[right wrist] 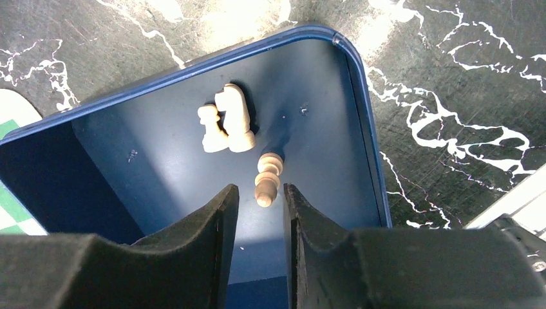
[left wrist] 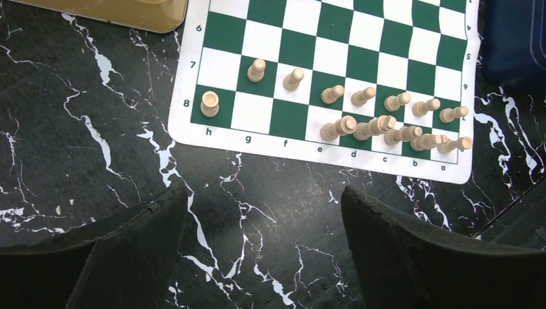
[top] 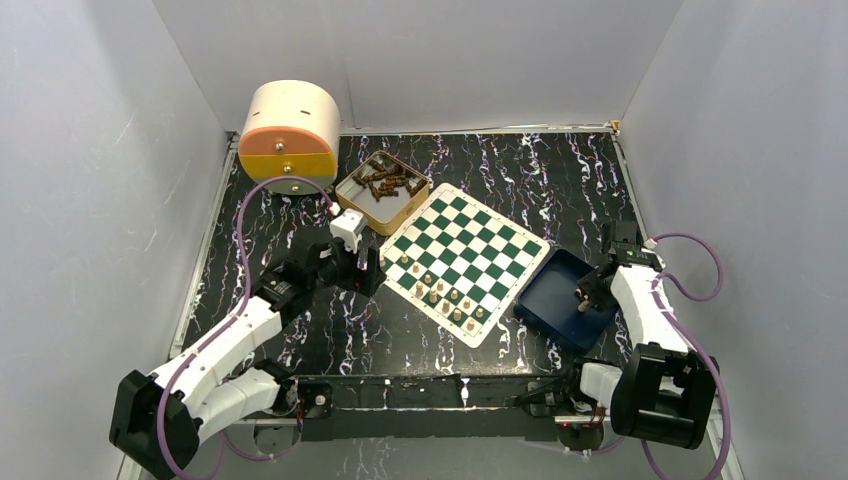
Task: Set up the chess pieces on the board
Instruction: Pick up the chess piece from the storage box.
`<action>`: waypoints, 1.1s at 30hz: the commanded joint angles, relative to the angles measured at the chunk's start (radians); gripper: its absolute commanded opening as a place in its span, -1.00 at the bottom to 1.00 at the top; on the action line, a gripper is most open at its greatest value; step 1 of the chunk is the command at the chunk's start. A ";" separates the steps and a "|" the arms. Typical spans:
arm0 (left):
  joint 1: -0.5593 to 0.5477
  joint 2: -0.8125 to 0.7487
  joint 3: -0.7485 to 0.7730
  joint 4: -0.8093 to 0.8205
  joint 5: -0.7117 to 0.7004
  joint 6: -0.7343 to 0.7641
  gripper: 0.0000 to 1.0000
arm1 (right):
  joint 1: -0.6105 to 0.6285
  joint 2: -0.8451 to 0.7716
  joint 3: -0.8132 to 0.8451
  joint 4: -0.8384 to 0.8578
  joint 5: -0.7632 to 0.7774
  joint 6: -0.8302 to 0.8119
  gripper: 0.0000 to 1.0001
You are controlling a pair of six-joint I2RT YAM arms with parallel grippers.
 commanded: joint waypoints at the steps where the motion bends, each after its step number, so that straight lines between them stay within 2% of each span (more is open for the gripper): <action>1: -0.006 -0.032 0.016 -0.009 -0.024 0.015 0.70 | -0.004 -0.029 0.008 -0.019 -0.009 -0.016 -0.22; 25: -0.006 -0.045 0.017 -0.023 -0.051 0.028 0.70 | -0.005 0.011 -0.015 0.017 -0.029 -0.034 -0.31; 33: -0.006 -0.045 0.019 -0.030 -0.071 0.029 0.69 | -0.005 0.013 -0.021 0.030 -0.034 -0.045 -0.46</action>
